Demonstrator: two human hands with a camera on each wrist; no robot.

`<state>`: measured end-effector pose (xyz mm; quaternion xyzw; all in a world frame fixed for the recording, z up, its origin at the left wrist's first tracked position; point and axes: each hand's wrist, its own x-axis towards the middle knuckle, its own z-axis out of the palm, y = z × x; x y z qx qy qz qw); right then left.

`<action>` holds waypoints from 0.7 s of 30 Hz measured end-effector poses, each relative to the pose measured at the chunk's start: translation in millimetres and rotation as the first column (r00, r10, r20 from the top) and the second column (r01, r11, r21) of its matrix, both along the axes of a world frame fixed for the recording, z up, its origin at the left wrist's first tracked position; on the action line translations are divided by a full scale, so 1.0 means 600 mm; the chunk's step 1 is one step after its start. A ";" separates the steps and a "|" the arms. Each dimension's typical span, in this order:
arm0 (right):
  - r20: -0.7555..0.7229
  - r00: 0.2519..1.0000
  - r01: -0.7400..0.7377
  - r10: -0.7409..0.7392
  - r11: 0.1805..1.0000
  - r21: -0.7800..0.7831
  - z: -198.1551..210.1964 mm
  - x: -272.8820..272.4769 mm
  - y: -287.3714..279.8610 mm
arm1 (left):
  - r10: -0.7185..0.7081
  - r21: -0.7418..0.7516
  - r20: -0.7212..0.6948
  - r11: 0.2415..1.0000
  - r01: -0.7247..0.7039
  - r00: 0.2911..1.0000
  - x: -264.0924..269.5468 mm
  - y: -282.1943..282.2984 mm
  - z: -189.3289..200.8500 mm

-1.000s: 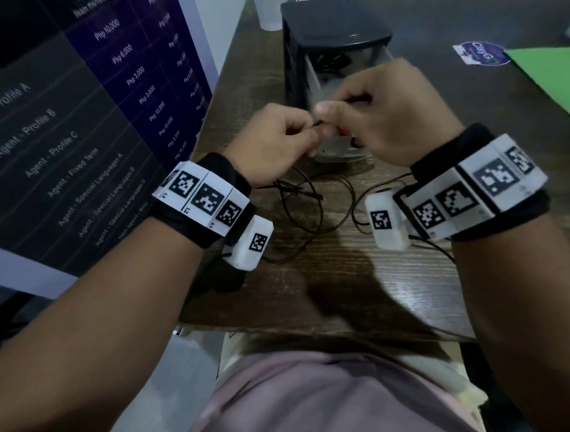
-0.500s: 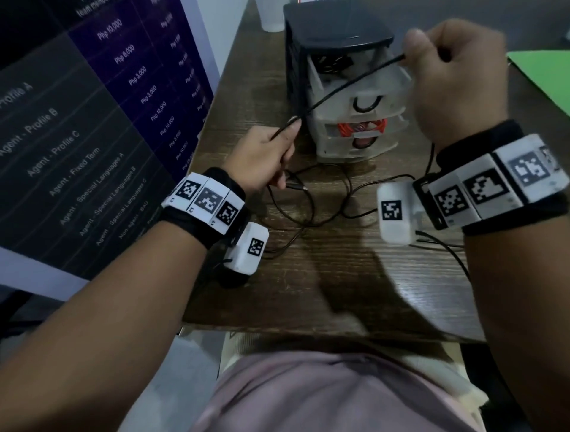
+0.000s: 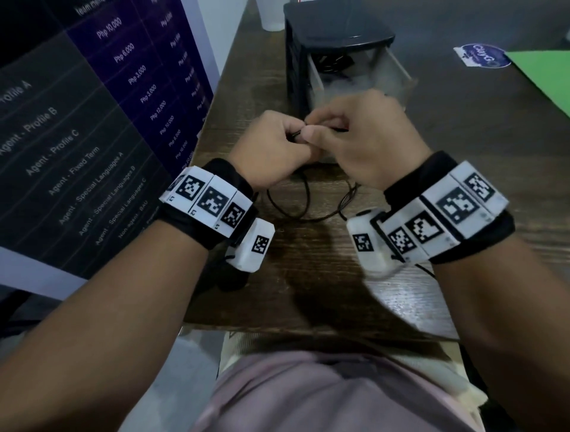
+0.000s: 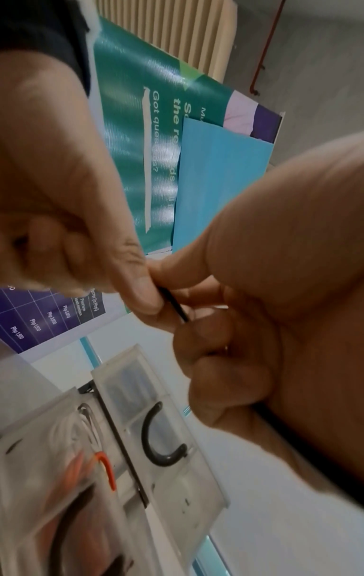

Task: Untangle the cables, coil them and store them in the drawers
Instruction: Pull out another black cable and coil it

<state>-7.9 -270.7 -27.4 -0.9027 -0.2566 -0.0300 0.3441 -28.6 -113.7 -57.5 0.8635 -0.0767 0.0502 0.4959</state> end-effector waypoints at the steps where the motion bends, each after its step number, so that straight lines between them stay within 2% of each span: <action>1: -0.005 1.000 -0.003 0.002 1.000 -0.010 0.002 0.000 -0.002 | -0.015 -0.005 -0.004 1.000 0.015 1.000 -0.002 0.000 -0.001; 6: -0.021 1.000 0.014 -0.014 1.000 0.014 0.003 0.003 -0.009 | -0.056 -0.063 -0.044 0.997 0.053 0.997 -0.007 0.001 -0.013; 10: 0.043 0.997 0.058 -0.068 0.977 0.207 0.010 0.009 -0.023 | -0.002 -0.069 -0.084 0.998 -0.003 0.996 0.002 0.012 -0.025; 15: 0.105 0.982 0.095 -0.157 0.891 0.445 0.016 0.033 -0.038 | 0.046 -0.090 -0.077 0.995 -0.053 0.996 0.001 0.019 -0.026; 18: 0.110 0.967 0.122 -0.230 0.797 0.592 0.024 0.043 -0.051 | 0.094 -0.081 -0.063 0.992 -0.099 0.994 0.002 0.029 -0.028; 21: 0.085 0.937 0.209 -0.340 0.737 0.643 0.032 0.054 -0.072 | 0.168 -0.085 -0.041 0.982 -0.171 0.985 0.001 0.044 -0.034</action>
